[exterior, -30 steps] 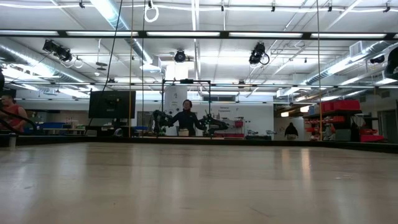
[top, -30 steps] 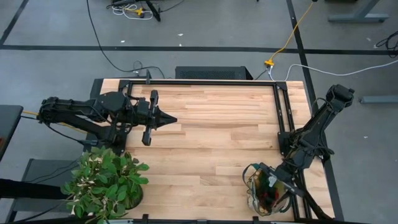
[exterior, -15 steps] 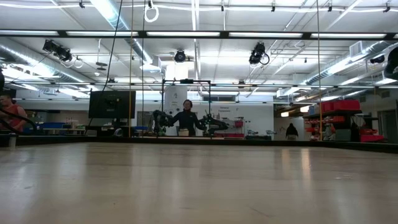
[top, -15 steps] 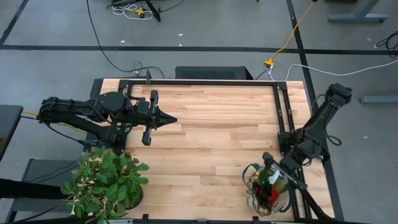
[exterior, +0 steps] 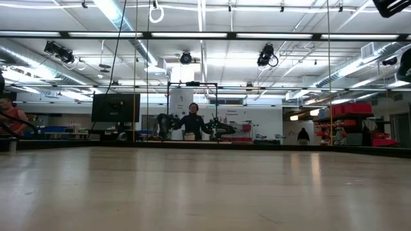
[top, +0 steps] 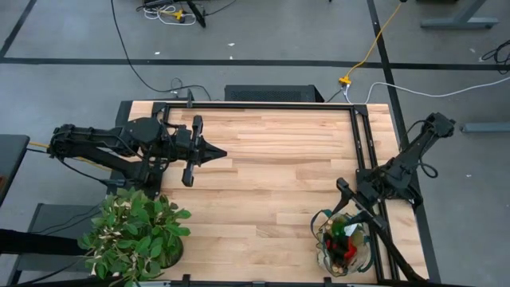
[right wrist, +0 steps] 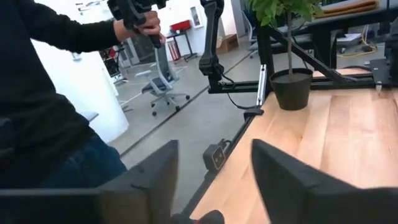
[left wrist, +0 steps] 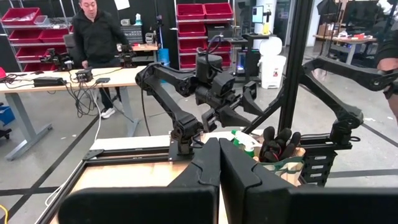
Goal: Pick & Place Garden tools in Gardening bag
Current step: Return to Home Position
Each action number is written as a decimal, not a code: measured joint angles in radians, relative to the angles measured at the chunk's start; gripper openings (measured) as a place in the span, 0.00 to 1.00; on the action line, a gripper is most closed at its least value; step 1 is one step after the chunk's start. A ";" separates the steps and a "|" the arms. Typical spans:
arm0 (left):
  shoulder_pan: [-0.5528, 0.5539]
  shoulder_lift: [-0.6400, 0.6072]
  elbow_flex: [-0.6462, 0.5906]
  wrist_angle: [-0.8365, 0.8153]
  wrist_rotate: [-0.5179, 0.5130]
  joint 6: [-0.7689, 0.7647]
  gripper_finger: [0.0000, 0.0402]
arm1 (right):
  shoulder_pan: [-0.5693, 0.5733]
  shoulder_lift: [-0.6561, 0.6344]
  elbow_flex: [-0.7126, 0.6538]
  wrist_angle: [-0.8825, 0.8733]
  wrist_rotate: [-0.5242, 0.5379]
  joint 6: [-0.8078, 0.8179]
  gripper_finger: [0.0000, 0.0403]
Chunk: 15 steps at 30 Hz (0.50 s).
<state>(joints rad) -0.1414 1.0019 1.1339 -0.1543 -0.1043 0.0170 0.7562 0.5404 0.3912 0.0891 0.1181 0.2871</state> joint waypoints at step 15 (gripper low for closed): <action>0.000 0.000 0.000 0.000 -0.002 -0.005 0.01 | -0.174 -0.022 0.000 0.001 0.055 -0.221 0.03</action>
<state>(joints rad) -0.1416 1.0019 1.1339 -0.1543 -0.1063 0.0116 0.5825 0.5182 0.3912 0.0897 0.1727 0.0661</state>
